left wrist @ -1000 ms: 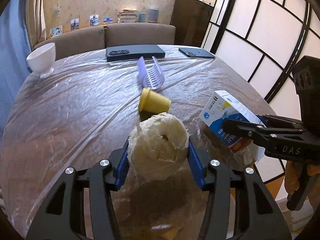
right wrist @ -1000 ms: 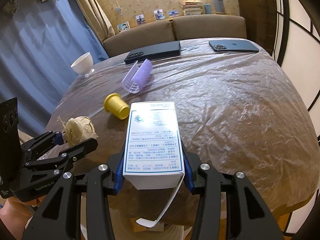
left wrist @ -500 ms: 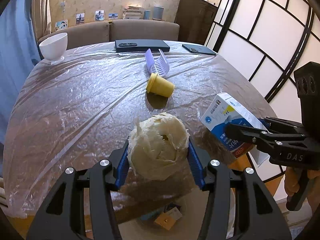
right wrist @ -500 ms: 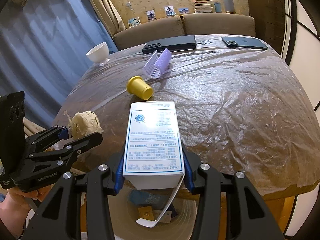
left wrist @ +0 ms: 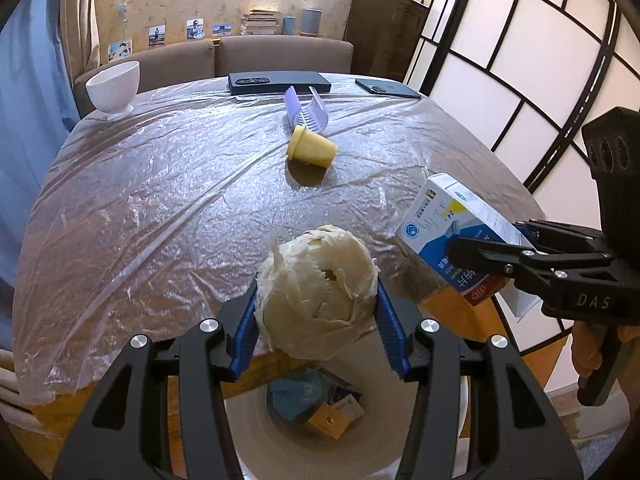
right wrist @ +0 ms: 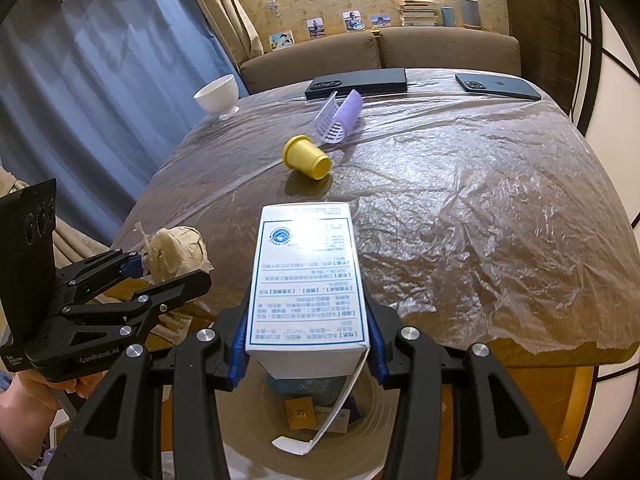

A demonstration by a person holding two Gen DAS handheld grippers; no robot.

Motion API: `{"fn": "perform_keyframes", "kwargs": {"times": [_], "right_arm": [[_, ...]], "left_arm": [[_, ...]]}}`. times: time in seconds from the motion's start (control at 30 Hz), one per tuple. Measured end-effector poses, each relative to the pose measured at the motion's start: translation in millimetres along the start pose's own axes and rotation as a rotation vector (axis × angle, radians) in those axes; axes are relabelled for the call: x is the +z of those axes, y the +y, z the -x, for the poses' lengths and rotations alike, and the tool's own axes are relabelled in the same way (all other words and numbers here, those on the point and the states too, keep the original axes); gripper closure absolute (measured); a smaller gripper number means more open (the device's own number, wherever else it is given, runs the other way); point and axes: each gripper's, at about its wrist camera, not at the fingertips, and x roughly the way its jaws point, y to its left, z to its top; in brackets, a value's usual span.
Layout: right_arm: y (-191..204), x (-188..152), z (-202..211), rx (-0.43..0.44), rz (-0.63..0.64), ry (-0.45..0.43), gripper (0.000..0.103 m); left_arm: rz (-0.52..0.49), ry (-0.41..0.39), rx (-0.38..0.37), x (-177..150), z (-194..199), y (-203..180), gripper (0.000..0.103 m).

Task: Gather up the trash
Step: 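Carry the crumpled paper in the left gripper over the bin while the right gripper carries the Naproxen box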

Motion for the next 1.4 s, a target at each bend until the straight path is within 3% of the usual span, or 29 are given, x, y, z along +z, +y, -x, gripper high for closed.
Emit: {"fn": "perform_keyframes", "kwargs": {"times": [1.4], "right_arm": [[21.8, -54.5, 15.6, 0.029, 0.112, 0.098, 0.058]], "left_arm": [[-0.086, 0.123, -0.036, -48.4, 11.0, -28.4, 0.050]]}}
